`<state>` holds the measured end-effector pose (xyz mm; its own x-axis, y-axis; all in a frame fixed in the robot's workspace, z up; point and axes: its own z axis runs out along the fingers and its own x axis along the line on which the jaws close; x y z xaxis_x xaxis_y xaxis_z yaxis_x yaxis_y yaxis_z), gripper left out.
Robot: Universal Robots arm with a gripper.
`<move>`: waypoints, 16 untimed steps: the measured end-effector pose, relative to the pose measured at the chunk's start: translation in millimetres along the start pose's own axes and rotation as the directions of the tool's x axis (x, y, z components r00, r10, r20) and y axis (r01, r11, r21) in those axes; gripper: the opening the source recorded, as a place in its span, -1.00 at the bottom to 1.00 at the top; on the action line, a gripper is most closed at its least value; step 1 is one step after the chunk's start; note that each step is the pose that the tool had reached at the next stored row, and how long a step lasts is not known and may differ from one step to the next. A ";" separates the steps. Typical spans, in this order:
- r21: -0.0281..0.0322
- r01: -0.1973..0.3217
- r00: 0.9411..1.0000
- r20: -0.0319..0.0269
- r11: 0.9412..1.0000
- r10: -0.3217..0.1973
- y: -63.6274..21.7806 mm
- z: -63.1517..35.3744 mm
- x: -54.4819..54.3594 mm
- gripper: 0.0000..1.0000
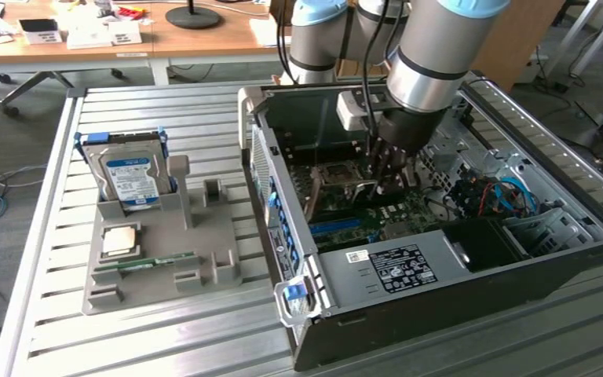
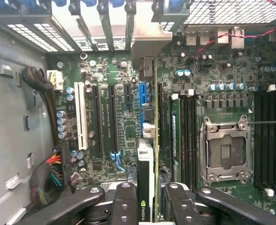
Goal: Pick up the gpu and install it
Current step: 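Insert the gpu into the slot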
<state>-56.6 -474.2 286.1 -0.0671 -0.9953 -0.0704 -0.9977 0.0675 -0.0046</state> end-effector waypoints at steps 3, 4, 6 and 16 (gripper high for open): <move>0.000 0.000 1.000 0.000 1.000 0.000 2.4 0.4 0.2 -0.46; 0.000 0.000 1.000 0.000 1.000 0.000 3.5 0.5 0.3 -0.46; 0.000 0.000 1.000 0.000 1.000 0.000 4.9 0.6 0.7 -0.46; 0.000 0.000 1.000 0.000 1.000 0.000 9.0 5.5 1.4 -0.46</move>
<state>-65.5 -474.6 280.5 -0.0668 -0.9953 -0.0702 -0.9977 0.0673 -0.0046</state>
